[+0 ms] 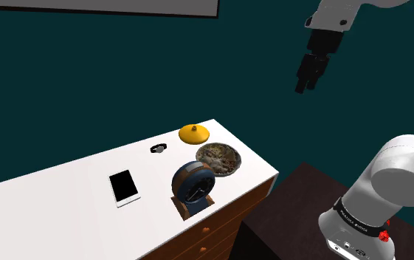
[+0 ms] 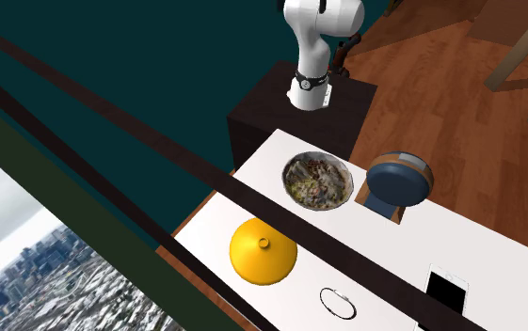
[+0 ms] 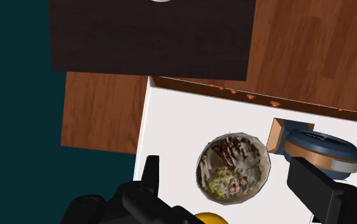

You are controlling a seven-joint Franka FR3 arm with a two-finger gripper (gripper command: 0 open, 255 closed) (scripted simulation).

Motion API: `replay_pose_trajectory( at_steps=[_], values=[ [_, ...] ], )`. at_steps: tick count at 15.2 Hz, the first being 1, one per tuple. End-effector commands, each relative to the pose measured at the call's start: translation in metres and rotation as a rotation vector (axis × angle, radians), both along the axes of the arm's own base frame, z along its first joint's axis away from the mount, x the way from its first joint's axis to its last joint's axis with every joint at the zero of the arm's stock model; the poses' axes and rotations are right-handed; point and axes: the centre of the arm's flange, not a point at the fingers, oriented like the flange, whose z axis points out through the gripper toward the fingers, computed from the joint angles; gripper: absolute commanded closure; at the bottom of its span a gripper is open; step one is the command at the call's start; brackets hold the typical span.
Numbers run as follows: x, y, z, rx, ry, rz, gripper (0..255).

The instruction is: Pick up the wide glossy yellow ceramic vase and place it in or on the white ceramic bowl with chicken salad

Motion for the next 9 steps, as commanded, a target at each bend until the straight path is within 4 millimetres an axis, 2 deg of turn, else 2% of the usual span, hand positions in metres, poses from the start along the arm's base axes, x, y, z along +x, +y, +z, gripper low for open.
replay_pose_trajectory(
  at_steps=[1, 9],
  values=[
    [0.000, 0.000, 0.000, 0.000, 0.000, 0.000, 0],
    [0.084, 0.030, -0.056, -0.031, -0.010, 0.020, 0]
  ],
)
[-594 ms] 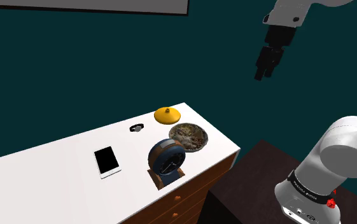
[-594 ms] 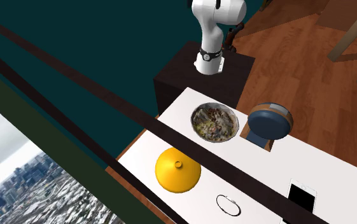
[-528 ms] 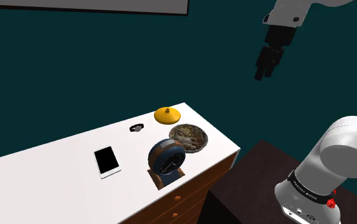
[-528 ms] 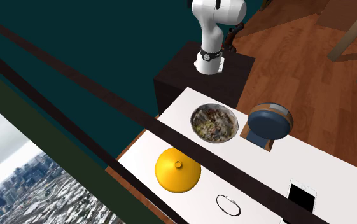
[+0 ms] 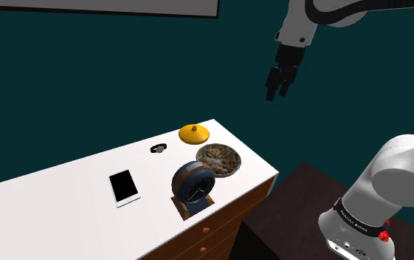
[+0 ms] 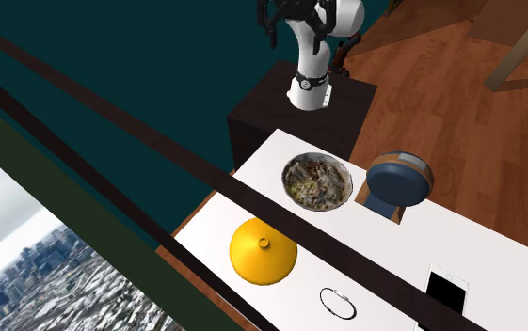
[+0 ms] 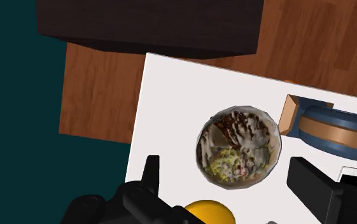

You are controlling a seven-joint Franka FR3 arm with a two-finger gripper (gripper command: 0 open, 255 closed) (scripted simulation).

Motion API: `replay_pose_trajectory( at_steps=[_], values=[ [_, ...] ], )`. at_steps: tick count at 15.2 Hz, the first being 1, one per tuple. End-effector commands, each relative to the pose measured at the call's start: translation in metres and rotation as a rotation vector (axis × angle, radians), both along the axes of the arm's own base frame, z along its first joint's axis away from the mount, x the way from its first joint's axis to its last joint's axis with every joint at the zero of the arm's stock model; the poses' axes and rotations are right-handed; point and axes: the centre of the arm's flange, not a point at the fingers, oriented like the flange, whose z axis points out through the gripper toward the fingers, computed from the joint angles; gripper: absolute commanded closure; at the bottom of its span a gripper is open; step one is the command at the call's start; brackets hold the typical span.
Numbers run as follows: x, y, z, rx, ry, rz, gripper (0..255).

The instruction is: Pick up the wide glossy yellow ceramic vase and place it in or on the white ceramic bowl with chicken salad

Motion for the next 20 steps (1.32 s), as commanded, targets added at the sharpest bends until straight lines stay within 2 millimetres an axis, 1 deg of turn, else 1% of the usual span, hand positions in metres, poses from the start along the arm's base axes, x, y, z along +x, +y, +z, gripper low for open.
replay_pose_trajectory(
  at_steps=[1, 20],
  values=[
    [0.025, 0.009, -0.016, -0.008, -0.004, 0.005, 0],
    [0.224, 0.081, -0.150, -0.081, -0.028, 0.052, 0]
  ],
)
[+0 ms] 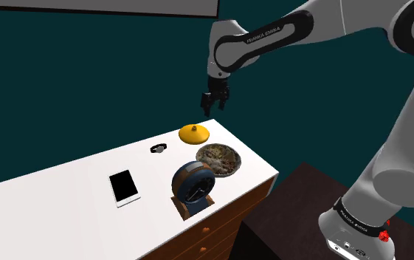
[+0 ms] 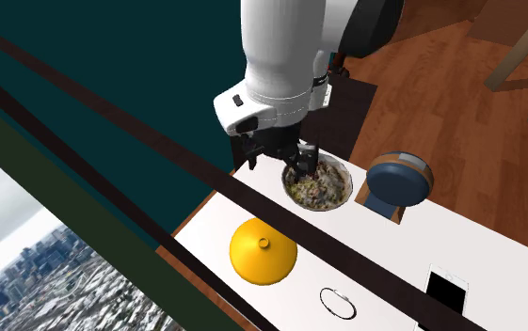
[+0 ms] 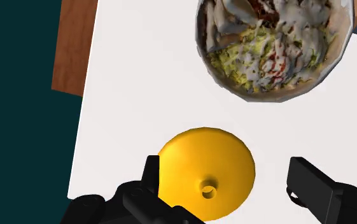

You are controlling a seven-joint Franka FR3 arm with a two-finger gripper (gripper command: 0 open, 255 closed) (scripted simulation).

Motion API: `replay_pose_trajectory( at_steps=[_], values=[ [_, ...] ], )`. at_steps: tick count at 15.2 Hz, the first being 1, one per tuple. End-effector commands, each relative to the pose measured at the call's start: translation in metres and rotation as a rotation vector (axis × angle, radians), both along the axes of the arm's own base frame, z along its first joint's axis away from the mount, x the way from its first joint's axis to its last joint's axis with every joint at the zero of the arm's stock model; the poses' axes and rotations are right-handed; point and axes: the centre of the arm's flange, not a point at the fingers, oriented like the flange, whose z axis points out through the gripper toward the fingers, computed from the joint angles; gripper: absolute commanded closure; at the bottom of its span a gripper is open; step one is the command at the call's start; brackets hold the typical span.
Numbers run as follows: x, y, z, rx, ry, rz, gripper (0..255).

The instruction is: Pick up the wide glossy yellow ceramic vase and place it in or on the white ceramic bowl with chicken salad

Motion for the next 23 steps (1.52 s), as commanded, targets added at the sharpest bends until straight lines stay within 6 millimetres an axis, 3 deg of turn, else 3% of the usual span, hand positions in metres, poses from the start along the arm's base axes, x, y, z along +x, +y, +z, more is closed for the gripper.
replay_pose_trajectory(
  at_steps=[1, 9, 17, 23],
  values=[
    [0.023, 0.007, -0.017, -0.008, -0.003, 0.005, 0],
    [0.103, 0.036, -0.071, -0.037, -0.013, 0.023, 0],
    [0.103, 0.035, -0.111, -0.037, -0.013, 0.023, 0],
    [0.103, 0.035, -0.111, -0.037, -0.013, 0.023, 0]
  ],
)
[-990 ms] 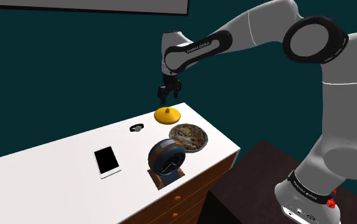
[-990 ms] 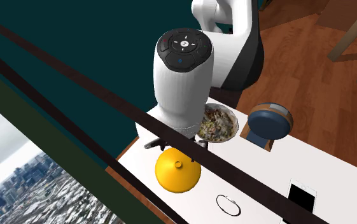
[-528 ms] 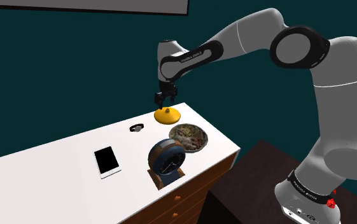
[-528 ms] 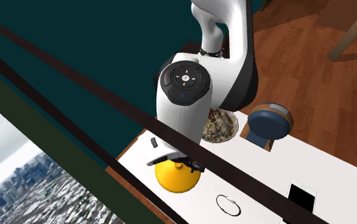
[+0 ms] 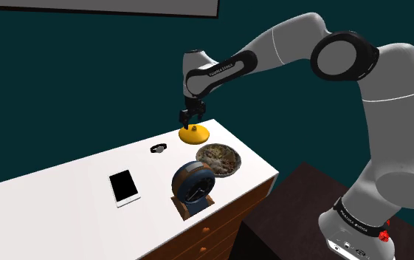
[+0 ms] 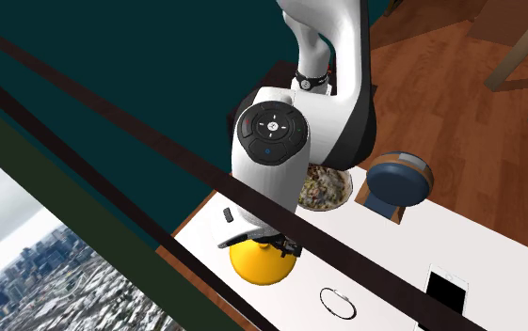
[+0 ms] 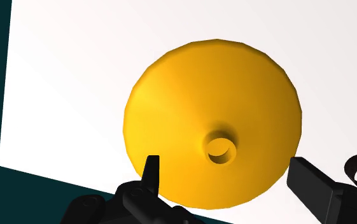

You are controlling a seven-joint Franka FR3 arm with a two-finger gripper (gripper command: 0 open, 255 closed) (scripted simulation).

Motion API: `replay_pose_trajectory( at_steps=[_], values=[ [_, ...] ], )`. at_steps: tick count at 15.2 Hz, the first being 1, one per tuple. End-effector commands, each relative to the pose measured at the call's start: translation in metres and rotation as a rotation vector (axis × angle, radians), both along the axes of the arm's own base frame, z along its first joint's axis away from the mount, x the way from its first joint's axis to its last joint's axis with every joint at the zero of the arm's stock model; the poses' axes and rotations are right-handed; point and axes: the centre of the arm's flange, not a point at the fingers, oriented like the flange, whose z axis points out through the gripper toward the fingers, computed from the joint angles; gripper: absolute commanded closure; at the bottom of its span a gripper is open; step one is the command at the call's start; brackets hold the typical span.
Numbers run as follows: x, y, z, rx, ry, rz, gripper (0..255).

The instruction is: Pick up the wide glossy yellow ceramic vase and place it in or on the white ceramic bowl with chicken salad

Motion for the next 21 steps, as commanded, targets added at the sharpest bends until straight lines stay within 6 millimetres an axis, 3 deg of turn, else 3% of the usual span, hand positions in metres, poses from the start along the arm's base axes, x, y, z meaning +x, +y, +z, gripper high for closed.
replay_pose_trajectory(
  at_steps=[1, 2, 11, 21],
  values=[
    [0.000, 0.000, 0.000, 0.000, 0.000, 0.000, 0],
    [0.000, 0.000, 0.000, 0.000, 0.000, 0.000, 255],
    [0.000, 0.000, 0.000, 0.000, 0.000, 0.000, 255],
    [0.000, 0.000, 0.053, 0.000, 0.000, 0.000, 255]
  ],
)
